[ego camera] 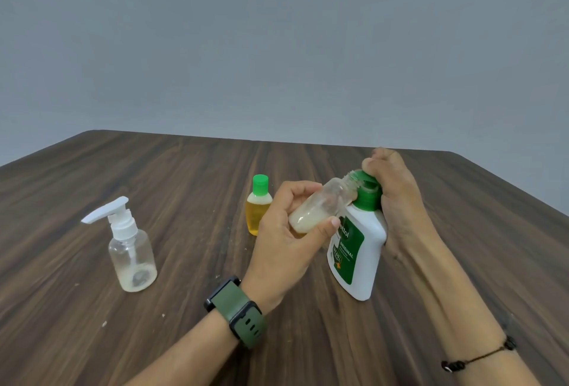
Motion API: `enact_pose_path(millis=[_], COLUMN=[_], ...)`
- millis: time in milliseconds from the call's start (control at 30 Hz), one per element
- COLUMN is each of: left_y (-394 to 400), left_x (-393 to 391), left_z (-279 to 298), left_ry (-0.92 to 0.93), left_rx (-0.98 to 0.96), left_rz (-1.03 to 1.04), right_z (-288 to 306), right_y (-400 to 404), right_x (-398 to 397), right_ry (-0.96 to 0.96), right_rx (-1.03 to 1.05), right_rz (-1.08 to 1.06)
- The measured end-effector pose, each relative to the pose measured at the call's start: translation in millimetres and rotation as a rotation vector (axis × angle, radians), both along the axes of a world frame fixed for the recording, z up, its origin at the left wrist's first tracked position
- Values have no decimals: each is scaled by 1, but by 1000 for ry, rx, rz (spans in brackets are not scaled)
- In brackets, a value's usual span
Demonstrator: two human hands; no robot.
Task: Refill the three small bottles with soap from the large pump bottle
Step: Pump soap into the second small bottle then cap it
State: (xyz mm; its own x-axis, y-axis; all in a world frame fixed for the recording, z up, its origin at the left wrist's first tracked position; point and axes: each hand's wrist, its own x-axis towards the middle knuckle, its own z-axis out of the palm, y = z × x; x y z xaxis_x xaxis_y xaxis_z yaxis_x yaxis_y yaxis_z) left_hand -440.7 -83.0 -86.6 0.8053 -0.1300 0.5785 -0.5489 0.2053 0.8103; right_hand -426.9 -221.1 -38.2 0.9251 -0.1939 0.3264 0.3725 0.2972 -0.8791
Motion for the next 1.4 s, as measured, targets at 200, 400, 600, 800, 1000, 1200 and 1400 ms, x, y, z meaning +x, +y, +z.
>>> enact_pose_path(millis=[200, 400, 600, 800, 1000, 1200, 1400], left_y=[-2, -1, -2, -1, 0, -1, 1], left_x=[1, 0, -1, -2, -1, -2, -2], left_z=[6, 2, 4, 5, 1, 6, 0], left_ry=[-16, -20, -11, -18, -17, -3, -2], left_rx=[-41, -2, -35, -37, 10, -44, 22], left_rz=[-14, 2, -17, -9, 5, -8, 12], right_z=[-4, -1, -2, -3, -2, -4, 0], right_y=[0, 0, 2, 0, -2, -1, -3], right_x=[0, 0, -3, -2, 0, -2, 1], right_ry=[-12, -18, -33, -34, -26, -33, -20], right_rx=[42, 3, 5, 15, -70, -8, -53], right_rz=[64, 22, 44, 73, 21, 108, 45])
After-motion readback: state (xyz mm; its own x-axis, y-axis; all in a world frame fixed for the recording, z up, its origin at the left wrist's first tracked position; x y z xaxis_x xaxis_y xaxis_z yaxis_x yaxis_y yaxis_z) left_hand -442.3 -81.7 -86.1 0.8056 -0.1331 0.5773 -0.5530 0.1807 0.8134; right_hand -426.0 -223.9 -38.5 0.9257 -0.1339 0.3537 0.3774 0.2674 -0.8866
